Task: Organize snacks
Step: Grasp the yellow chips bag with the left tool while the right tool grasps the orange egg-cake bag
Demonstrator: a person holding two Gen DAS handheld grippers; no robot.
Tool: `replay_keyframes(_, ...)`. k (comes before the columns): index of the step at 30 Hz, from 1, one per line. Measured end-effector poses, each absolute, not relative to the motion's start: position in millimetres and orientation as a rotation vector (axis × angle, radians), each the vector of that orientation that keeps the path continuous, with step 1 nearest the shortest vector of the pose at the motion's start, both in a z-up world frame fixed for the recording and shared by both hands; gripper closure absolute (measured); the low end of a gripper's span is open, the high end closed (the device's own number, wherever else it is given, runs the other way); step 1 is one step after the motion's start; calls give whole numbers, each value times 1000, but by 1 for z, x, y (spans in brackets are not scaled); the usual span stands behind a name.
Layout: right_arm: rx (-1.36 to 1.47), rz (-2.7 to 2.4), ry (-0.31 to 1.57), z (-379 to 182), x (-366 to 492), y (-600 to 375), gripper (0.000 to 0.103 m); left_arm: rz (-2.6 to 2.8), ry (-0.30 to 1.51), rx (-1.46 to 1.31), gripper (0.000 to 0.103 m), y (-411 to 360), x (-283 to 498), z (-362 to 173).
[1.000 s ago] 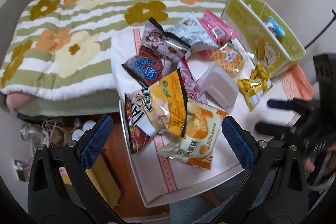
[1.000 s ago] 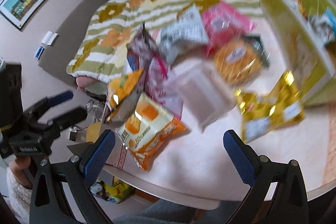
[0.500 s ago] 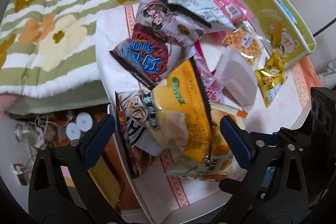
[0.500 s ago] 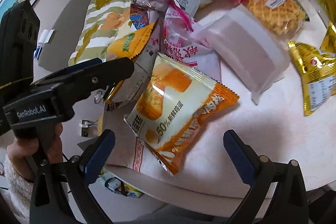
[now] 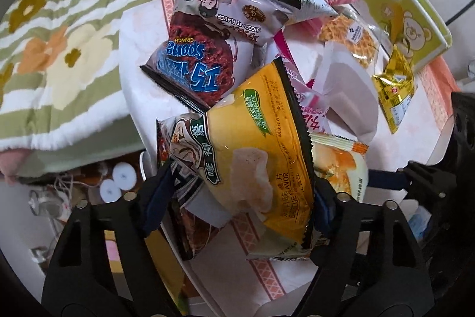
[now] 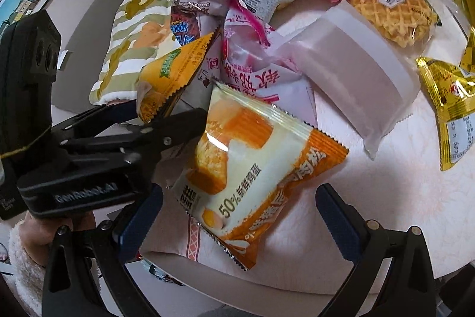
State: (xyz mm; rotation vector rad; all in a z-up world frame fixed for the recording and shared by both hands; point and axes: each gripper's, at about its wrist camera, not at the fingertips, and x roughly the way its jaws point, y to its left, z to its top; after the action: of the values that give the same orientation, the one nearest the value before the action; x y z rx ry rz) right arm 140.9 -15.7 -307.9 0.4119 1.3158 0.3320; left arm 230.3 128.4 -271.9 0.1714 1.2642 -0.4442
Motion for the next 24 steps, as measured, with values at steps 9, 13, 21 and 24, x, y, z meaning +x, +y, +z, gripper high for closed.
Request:
replay_keyframes(9, 415, 311, 1319, -312, 152, -12, 1, -428, 1240, 147, 39, 139, 226, -263)
replay_keyframes(13, 436, 310, 1328, -316, 154, -13, 2, -418, 1229, 122, 40, 142, 221, -255)
replay_keyframes(21, 508, 343, 1343, -326, 162, -13, 36, -402, 1208, 92, 40, 145, 215, -242)
replay_keyframes(24, 492, 351, 1330, -320, 159, -15, 42, -393, 1195, 74, 40, 148, 212, -235)
